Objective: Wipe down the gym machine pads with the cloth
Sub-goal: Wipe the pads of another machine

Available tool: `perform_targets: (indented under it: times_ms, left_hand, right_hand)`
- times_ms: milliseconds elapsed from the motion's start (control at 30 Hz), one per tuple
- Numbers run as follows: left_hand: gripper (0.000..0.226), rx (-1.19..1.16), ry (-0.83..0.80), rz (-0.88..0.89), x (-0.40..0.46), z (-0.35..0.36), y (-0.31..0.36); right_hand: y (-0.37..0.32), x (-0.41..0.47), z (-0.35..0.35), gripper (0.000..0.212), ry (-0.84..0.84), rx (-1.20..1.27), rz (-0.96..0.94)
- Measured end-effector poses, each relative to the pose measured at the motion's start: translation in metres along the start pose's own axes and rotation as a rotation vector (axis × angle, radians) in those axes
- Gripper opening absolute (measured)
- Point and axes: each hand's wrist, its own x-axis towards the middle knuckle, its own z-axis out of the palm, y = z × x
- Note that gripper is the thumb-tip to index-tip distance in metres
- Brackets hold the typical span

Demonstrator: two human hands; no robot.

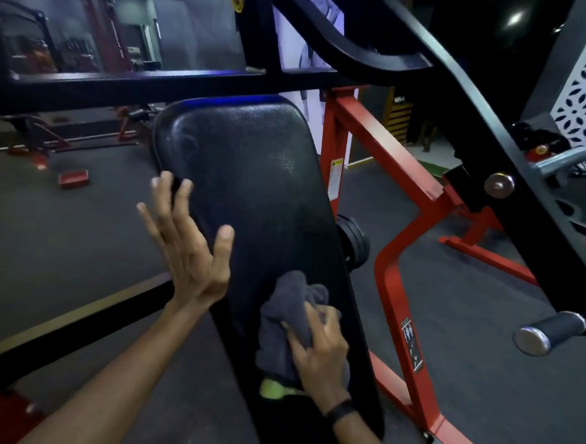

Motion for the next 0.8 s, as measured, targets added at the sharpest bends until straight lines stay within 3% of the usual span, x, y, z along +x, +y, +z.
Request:
perform_targets:
  times_ms: [100,233,333,467,633,800]
  left_hand:
    - [0.072,-0.051,0.085,-0.23,0.004,0.006,0.0]
    - [0.073,-0.071,0.112,-0.317,-0.001,0.009,-0.003]
    - [0.075,-0.087,0.092,-0.28,-0.001,0.009,-0.004]
    - [0.078,-0.113,0.085,-0.149,-0.001,0.007,-0.004]
    - [0.087,-0.235,0.147,-0.237,-0.003,0.007,-0.006]
    - [0.089,-0.213,0.154,-0.244,-0.003,0.007,-0.007]
  right_hand:
    - [0.025,0.036,-0.005,0.044,0.084,-0.01,0.26]
    - [-0.014,0.151,0.013,0.044,0.255,-0.006,0.472]
    - [-0.068,0.173,0.03,0.047,0.262,-0.021,0.257]
    - [-0.085,0.105,0.032,0.037,0.139,0.049,-0.117]
    - [-0.037,0.021,0.017,0.026,0.104,0.059,-0.245]
    - [-0.084,0.11,0.034,0.03,0.138,0.056,-0.176]
